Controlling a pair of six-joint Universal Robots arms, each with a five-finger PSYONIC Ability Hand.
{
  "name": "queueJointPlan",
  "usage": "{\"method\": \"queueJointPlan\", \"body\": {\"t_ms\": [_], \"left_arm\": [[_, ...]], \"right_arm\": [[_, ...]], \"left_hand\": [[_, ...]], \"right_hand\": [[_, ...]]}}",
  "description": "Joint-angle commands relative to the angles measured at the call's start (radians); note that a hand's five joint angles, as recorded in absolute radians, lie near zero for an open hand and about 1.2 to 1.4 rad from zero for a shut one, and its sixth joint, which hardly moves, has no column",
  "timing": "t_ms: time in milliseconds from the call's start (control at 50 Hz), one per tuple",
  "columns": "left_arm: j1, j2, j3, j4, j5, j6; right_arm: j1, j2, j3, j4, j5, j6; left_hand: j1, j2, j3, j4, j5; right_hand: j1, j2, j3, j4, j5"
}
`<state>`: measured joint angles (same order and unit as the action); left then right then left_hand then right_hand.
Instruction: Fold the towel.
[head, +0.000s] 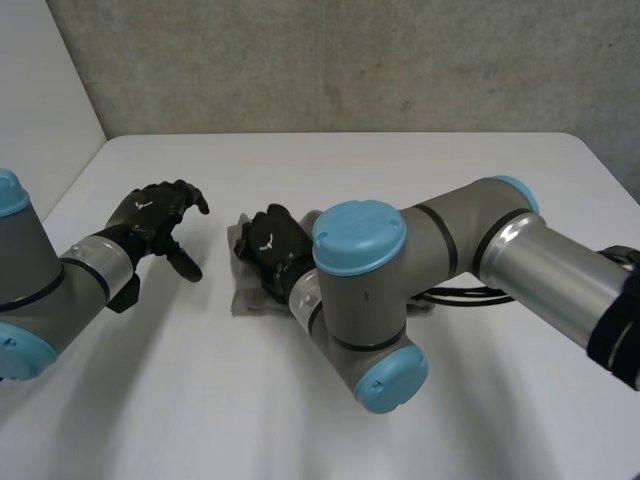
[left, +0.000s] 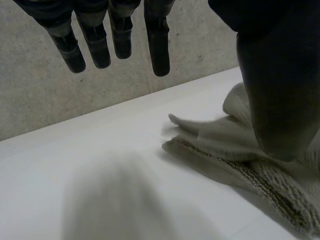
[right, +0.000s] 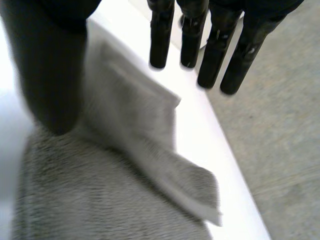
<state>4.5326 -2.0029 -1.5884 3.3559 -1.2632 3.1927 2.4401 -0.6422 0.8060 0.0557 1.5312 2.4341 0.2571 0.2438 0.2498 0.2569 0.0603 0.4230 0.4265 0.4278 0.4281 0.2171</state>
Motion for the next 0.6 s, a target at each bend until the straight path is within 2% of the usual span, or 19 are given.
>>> {"method": "queueJointPlan", "body": {"t_ms": [20, 100, 140, 160, 200, 220, 260, 280, 320, 380, 480, 600], "left_arm": [[-0.001, 0.003, -0.016, 0.026, 0.002, 0.001], [-0.009, 0.001, -0.018, 0.028, 0.005, 0.003], [-0.018, 0.000, -0.021, 0.028, 0.011, 0.004], [-0.018, 0.000, -0.021, 0.028, 0.012, 0.004], [-0.032, -0.004, -0.027, 0.028, 0.016, 0.007], [-0.032, -0.004, -0.027, 0.028, 0.016, 0.007], [-0.044, -0.005, -0.031, 0.030, 0.016, 0.007], [-0.056, -0.007, -0.034, 0.033, 0.016, 0.007], [-0.066, -0.008, -0.036, 0.039, 0.016, 0.007], [-0.083, -0.008, -0.041, 0.054, 0.016, 0.007], [-0.162, -0.013, -0.018, 0.062, 0.018, 0.009], [-0.221, -0.063, 0.027, 0.094, 0.015, 0.006]], "right_arm": [[-0.093, -0.039, 0.041, 0.058, 0.032, 0.075], [-0.159, -0.120, 0.122, 0.064, 0.027, 0.152], [-0.228, -0.212, 0.264, 0.044, 0.011, 0.207], [-0.228, -0.212, 0.265, 0.044, 0.010, 0.207], [-0.300, -0.293, 0.417, -0.009, -0.040, 0.241], [-0.300, -0.294, 0.418, -0.010, -0.040, 0.241], [-0.364, -0.355, 0.580, -0.117, -0.094, 0.272], [-0.365, -0.355, 0.581, -0.117, -0.094, 0.272], [-0.424, -0.387, 0.703, -0.229, -0.135, 0.301], [-0.458, -0.390, 0.766, -0.281, -0.149, 0.313], [-0.466, -0.383, 0.809, -0.292, -0.161, 0.316], [-0.466, -0.384, 0.820, -0.310, -0.161, 0.326]], "left_hand": [[-0.079, -0.066, -0.072, -0.079, -0.057], [-0.079, -0.066, -0.072, -0.079, -0.057], [-0.076, -0.063, -0.069, -0.076, -0.054], [-0.076, -0.063, -0.069, -0.076, -0.054], [-0.076, -0.063, -0.069, -0.076, -0.054], [-0.076, -0.063, -0.069, -0.076, -0.054], [-0.076, -0.063, -0.069, -0.076, -0.054], [-0.076, -0.063, -0.069, -0.076, -0.054], [-0.073, -0.060, -0.066, -0.073, -0.051], [-0.058, -0.045, -0.051, -0.058, -0.036], [-0.055, -0.042, -0.048, -0.055, -0.033], [-0.055, -0.042, -0.048, -0.055, -0.033]], "right_hand": [[-0.153, -0.157, -0.158, -0.158, -0.122], [-0.138, -0.142, -0.143, -0.143, -0.107], [-0.124, -0.127, -0.129, -0.129, -0.092], [-0.124, -0.127, -0.129, -0.129, -0.092], [-0.103, -0.107, -0.108, -0.108, -0.072], [-0.103, -0.107, -0.108, -0.108, -0.072], [-0.039, -0.042, -0.044, -0.044, -0.008], [-0.039, -0.042, -0.043, -0.044, -0.007], [0.037, 0.034, 0.033, 0.032, 0.069], [0.044, 0.040, 0.039, 0.039, 0.075], [0.044, 0.040, 0.039, 0.039, 0.075], [0.044, 0.040, 0.039, 0.039, 0.075]]}}
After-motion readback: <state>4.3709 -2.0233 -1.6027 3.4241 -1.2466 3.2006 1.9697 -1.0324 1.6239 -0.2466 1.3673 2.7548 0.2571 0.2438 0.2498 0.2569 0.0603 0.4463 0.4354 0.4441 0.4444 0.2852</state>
